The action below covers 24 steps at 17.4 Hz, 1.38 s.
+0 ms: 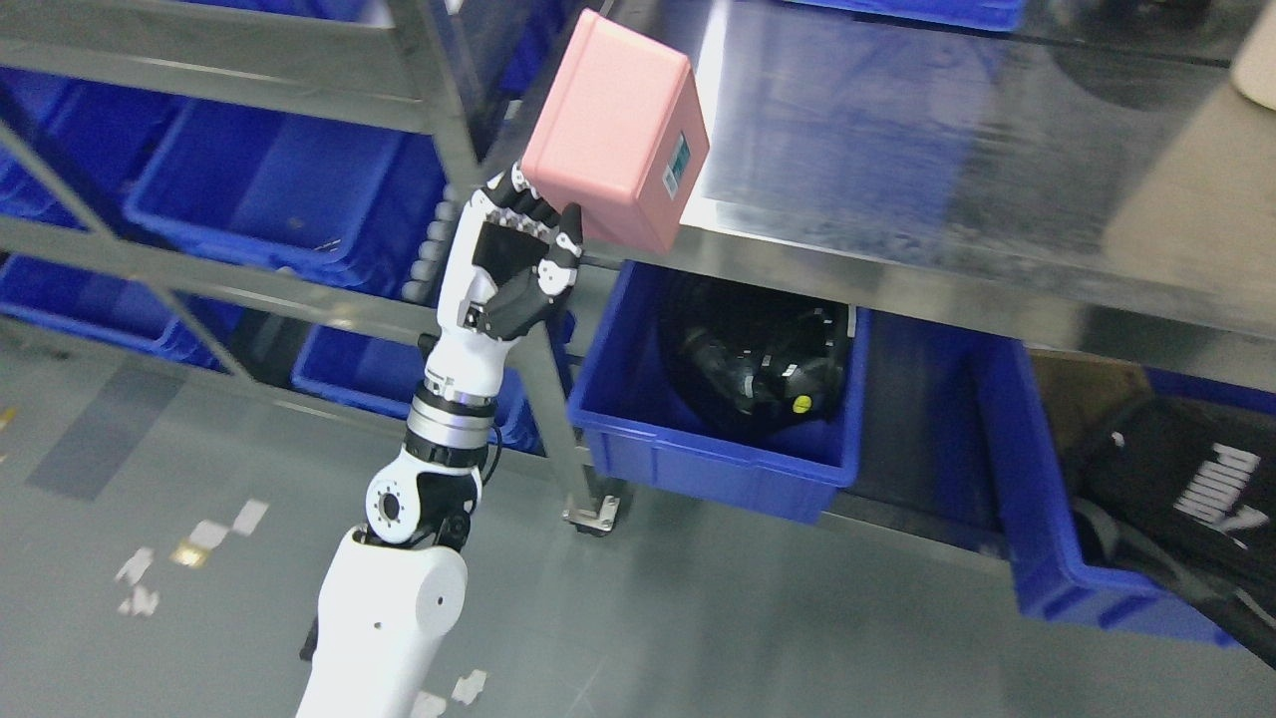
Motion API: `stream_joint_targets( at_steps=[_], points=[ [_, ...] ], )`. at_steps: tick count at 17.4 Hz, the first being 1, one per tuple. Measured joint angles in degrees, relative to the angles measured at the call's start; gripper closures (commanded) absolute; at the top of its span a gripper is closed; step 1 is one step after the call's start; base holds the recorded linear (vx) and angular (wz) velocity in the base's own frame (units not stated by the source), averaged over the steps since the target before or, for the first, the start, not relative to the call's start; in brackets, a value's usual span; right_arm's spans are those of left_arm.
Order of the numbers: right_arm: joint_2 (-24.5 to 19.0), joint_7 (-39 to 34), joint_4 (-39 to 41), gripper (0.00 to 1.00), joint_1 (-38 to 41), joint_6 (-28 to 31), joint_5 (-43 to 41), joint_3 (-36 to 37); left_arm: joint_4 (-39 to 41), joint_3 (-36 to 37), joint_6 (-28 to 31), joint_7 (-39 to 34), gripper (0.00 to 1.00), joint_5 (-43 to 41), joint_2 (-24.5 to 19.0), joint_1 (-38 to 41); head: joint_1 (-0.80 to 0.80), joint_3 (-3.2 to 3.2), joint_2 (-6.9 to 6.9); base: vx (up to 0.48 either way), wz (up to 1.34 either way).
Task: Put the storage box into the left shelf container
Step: 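Lift the pink box off the shelf with the left hand, then hold the pink box up in the left hand while turning toward the bin shelving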
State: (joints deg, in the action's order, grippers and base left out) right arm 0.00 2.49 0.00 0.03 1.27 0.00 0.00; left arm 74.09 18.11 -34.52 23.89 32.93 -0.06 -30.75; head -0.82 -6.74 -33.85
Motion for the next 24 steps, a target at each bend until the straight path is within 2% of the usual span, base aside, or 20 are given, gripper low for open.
stream_joint_targets(
  at_steps=[5, 11, 16, 24],
  points=[
    [0.0, 0.2, 0.0, 0.0, 0.0, 0.0, 0.0, 0.0, 5.0, 1.2, -1.6, -0.2, 0.98, 0.5, 0.0, 8.5, 0.0, 0.0, -0.02, 0.048, 1.44],
    [0.0, 0.1, 0.0, 0.0, -0.1, 0.0, 0.0, 0.0, 8.4, 0.5, -1.9, -0.1, 0.98, 0.7, 0.0, 13.7, 0.0, 0.0, -0.04, 0.217, 1.42],
    [0.0, 0.0, 0.0, 0.0, 0.0, 0.0, 0.0, 0.0, 10.2, 0.0, -2.2, 1.0, 0.98, 0.7, 0.1, 15.5, 0.0, 0.0, -0.04, 0.279, 0.64],
    [0.0, -0.1, 0.0, 0.0, 0.0, 0.0, 0.0, 0.0, 11.9, -0.6, -2.2, 1.4, 0.98, 0.7, 0.1, 16.9, 0.0, 0.0, -0.04, 0.399, 0.1]
  ],
)
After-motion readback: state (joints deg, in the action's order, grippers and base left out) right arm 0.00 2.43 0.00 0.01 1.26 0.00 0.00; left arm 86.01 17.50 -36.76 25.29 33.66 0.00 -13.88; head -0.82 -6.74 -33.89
